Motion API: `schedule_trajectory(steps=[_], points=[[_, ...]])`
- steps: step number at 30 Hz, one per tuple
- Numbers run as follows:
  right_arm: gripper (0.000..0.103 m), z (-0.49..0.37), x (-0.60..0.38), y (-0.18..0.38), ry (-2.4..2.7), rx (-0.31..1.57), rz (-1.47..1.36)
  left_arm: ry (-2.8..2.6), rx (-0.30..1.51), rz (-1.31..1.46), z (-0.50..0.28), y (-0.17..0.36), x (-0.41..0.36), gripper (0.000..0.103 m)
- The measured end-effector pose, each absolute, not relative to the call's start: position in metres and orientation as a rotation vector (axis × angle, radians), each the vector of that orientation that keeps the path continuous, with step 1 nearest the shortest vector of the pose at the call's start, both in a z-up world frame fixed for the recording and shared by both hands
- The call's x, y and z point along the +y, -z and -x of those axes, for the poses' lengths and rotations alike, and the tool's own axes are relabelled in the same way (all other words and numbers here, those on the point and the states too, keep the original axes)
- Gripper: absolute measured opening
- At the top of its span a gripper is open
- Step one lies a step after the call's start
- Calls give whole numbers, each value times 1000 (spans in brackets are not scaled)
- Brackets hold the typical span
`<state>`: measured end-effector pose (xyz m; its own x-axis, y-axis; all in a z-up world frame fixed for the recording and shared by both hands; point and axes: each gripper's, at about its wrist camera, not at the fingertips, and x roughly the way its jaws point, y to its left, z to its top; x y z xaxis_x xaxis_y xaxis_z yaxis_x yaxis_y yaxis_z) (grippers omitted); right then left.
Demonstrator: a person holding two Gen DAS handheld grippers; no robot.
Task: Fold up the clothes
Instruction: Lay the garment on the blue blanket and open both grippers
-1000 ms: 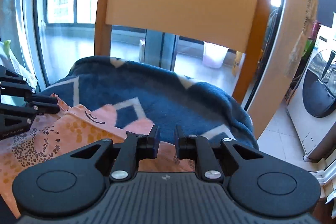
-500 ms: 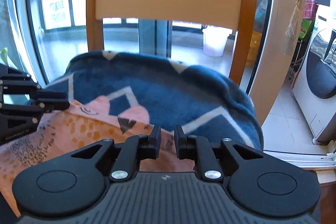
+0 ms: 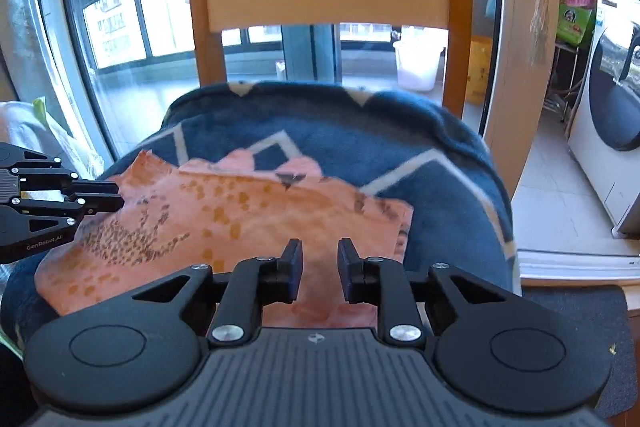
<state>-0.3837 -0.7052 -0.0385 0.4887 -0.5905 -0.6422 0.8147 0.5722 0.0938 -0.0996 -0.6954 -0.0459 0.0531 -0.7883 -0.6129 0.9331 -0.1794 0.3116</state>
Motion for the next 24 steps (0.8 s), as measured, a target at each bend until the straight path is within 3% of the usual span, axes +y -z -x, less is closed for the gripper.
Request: schedule_trajectory(steps=[3, 8, 22, 24], points=[[24, 387, -692, 48, 898, 618, -427, 1521, 170, -874, 102, 60, -685, 9], [25, 404, -652, 36, 946, 515, -435, 1489, 173, -775, 101, 36, -649, 9], [25, 411, -601, 50, 984, 571, -437, 1507, 273, -835, 121, 51, -614, 5], [29, 411, -598, 47, 995, 583, -461, 1488, 303, -817, 120, 47, -609, 5]])
